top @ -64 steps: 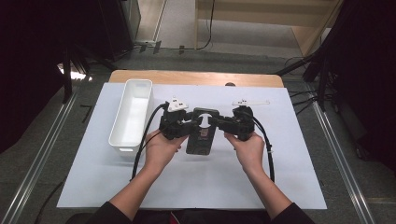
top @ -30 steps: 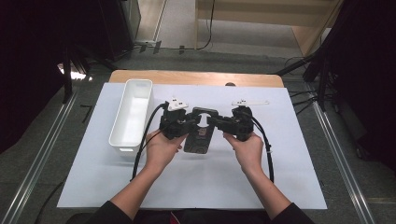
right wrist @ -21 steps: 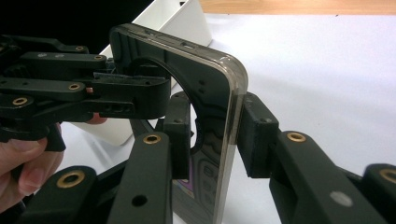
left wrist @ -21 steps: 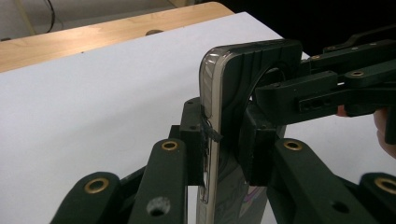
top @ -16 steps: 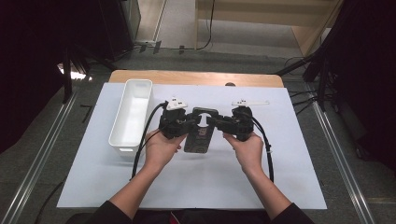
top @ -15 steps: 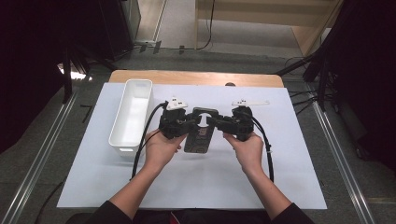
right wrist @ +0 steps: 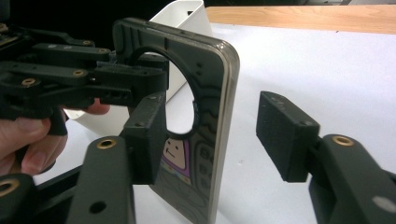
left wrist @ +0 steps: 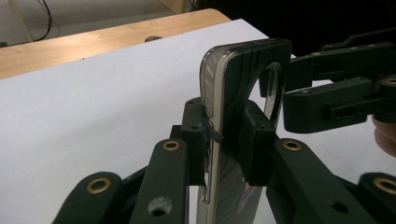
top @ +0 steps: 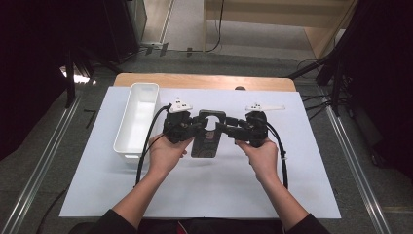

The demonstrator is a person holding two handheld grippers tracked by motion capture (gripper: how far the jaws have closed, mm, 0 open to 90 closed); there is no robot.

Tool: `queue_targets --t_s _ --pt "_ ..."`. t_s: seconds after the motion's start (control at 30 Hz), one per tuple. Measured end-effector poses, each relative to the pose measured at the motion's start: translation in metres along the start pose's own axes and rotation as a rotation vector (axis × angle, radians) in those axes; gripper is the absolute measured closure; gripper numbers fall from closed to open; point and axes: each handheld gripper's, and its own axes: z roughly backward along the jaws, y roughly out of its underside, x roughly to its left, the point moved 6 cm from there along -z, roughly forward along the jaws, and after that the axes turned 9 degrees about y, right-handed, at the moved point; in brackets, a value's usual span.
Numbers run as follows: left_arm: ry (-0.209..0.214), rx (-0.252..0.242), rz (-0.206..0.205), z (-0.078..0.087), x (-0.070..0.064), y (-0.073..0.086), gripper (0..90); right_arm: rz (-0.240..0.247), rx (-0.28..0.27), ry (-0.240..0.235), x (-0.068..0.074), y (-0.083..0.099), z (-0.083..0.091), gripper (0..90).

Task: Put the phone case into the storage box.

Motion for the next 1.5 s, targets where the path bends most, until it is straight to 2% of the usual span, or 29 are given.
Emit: queue_targets --t_s 0.47,0.67,1.1,1.5 --pt "0.005 -0.002 0.016 0.009 0.009 -0.005 74.6 0.054 0.021 -0.015 -0.002 0.005 0.007 29.1" --pt "0.014 -0.004 0.015 0.013 0.01 -0.008 74.6 0.087 0.042 -0.043 -0.001 0.01 0.011 28.5" --pt "0.06 0.001 0.007 0.023 0.01 -0.016 74.5 0.151 0.074 -0.049 -0.002 0.022 0.021 26.4" --pt "0.085 -0.002 0.007 0.029 0.01 -0.019 74.4 0.178 0.095 -0.049 -0.007 0.036 0.027 25.7"
